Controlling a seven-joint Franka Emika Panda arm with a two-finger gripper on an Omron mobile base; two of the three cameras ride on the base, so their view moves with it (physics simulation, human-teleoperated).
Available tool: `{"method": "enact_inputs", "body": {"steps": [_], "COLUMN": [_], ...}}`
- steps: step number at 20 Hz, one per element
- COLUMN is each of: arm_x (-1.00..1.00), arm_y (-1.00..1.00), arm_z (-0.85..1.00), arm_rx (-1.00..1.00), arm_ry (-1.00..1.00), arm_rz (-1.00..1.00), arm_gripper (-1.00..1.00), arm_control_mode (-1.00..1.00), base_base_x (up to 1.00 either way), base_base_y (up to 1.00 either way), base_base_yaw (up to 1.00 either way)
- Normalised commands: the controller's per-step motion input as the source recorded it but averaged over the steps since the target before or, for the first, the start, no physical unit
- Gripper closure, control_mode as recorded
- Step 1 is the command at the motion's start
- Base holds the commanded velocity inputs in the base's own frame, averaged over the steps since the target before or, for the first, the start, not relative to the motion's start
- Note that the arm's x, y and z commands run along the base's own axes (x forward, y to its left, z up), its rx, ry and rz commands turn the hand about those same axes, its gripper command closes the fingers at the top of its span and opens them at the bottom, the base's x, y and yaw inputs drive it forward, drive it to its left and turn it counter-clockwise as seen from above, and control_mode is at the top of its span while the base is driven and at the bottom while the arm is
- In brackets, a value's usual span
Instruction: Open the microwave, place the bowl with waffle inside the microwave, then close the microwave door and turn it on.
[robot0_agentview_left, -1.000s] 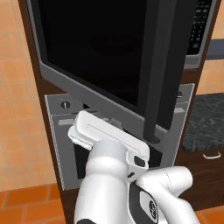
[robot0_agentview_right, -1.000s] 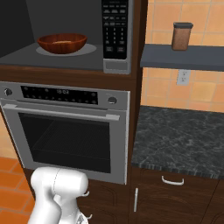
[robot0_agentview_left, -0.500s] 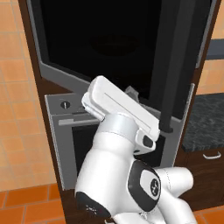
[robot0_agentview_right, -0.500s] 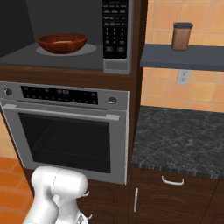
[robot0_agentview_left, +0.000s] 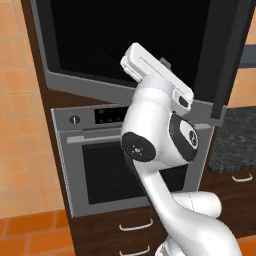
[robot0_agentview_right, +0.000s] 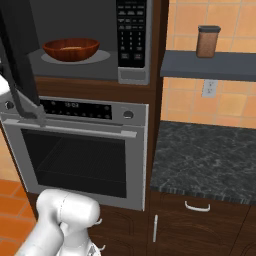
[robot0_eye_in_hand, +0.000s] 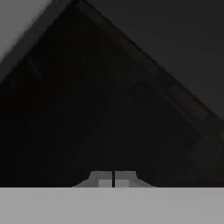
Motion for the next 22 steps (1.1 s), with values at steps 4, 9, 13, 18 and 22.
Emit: {"method": "enact_inputs", "body": {"steps": [4, 9, 13, 18, 22], "arm_x": [1.00, 1.00, 1.00, 1.00, 1.00], "arm_y": [-0.17, -0.19, -0.09, -0.02, 0.00], "arm_z": [-0.06, 0.09, 0.00, 0.00, -0.03], "arm_rx": [0.00, 0.02, 0.03, 0.07, 0.06], "arm_ry": [0.08, 0.19, 0.36, 0.43, 0.40], "arm_rz": [0.00, 0.26, 0.54, 0.40, 0.16], "arm_gripper": [1.00, 1.00, 1.00, 1.00, 1.00], "arm_control_mode": [-1.00, -1.00, -1.00, -1.00, -1.00], "base_base_x": [0.00, 0.00, 0.00, 0.00, 0.00], "base_base_y": [0.00, 0.00, 0.00, 0.00, 0.00], "base_base_yaw": [0.00, 0.00, 0.00, 0.00, 0.00]}}
